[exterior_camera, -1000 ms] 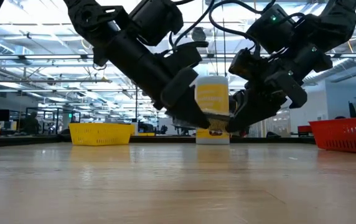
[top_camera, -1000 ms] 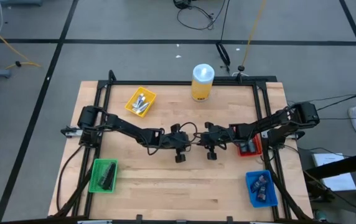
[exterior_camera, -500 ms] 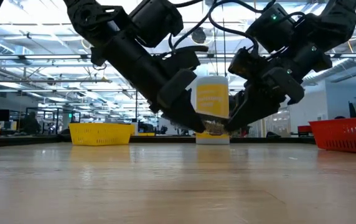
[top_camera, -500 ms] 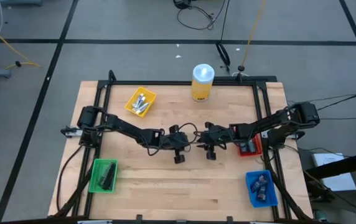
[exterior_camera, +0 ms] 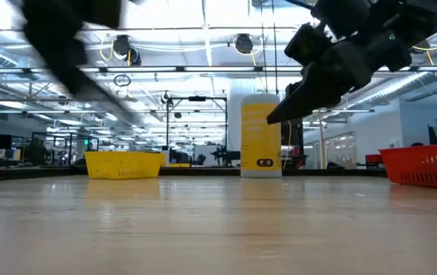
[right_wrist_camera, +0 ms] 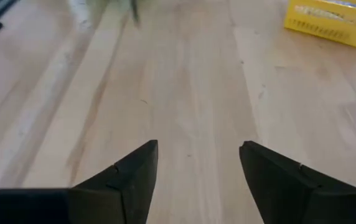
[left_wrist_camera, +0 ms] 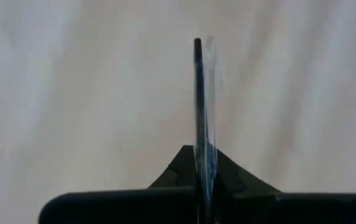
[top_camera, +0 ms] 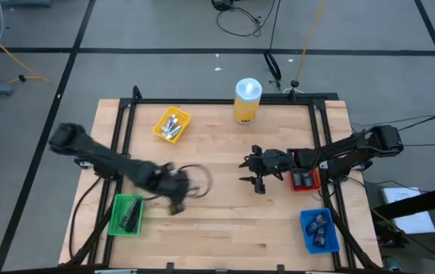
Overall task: Pick & Place Travel size toiletries
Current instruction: Put the black comb into the green bin
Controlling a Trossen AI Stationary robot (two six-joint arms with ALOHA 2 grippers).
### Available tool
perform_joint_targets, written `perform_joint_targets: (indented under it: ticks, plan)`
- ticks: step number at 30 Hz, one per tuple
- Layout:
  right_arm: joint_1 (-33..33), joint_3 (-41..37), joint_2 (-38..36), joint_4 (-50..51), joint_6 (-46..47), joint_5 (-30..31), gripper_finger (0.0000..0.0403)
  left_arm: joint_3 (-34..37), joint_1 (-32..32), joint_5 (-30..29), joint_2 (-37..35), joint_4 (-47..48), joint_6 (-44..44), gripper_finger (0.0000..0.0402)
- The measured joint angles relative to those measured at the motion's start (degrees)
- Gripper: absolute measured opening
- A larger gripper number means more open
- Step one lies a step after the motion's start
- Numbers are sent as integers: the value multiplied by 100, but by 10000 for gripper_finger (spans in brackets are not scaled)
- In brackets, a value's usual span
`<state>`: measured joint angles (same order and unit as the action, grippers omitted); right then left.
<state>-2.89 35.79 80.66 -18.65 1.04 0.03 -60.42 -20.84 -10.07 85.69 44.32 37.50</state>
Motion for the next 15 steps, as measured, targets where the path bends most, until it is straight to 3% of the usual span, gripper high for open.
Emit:
perform_joint_targets:
  ticks: [4,9,15]
  plan:
    - [-96,0,-76,-16,0,-4,215,0,-949,1027,-881,1232,1583,6]
    - [-134,0,-78,-35,-12,-2,211,0,-2024,2224,-1499,2172,4114,3]
    - [-134,0,-78,-132,-20,-4,211,0,-2576,3692,-1512,3626,4704,2]
